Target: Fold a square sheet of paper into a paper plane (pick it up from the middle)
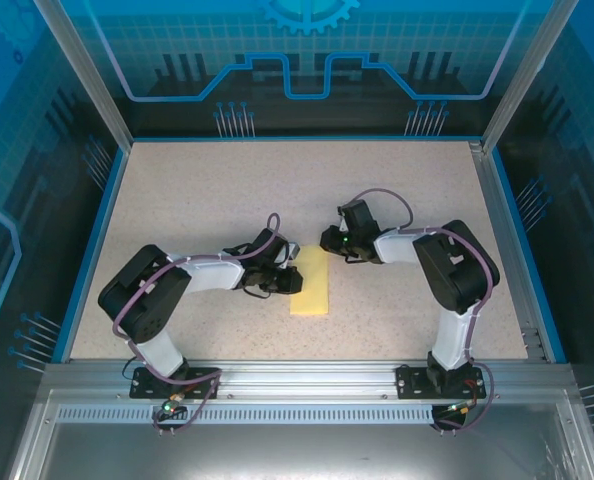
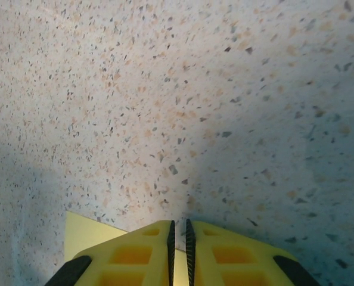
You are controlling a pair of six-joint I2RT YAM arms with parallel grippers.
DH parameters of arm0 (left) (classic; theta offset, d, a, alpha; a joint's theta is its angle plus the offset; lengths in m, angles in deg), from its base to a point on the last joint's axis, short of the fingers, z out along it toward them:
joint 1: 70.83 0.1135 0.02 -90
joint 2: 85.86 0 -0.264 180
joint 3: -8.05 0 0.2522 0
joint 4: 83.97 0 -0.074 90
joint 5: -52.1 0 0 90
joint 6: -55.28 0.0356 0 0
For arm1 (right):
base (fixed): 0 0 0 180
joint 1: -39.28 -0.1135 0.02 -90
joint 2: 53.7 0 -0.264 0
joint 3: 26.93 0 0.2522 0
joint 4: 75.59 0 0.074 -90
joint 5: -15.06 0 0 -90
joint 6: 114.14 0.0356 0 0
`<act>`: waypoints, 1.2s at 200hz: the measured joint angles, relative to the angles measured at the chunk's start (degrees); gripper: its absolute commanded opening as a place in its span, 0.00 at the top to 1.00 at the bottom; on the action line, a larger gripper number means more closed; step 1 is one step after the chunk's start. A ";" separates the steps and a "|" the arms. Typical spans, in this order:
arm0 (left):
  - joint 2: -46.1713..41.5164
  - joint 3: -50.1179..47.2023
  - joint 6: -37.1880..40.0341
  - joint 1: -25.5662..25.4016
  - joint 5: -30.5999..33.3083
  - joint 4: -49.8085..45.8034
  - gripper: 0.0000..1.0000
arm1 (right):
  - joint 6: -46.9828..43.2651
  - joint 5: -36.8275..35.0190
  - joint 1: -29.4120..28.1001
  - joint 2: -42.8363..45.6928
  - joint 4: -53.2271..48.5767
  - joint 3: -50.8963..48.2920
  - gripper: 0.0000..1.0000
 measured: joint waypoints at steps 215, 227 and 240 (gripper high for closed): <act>-0.15 0.28 0.02 0.00 0.00 -1.27 0.83 | 7.58 -2.89 -17.55 23.17 -0.76 -24.02 0.83; -0.17 0.28 0.02 0.00 0.00 -1.27 0.82 | 7.58 -3.17 -17.86 23.17 -1.22 -24.04 0.83; -0.22 0.28 0.02 0.00 0.00 -1.29 0.82 | 7.50 -3.41 -18.25 23.17 -1.90 -24.04 0.83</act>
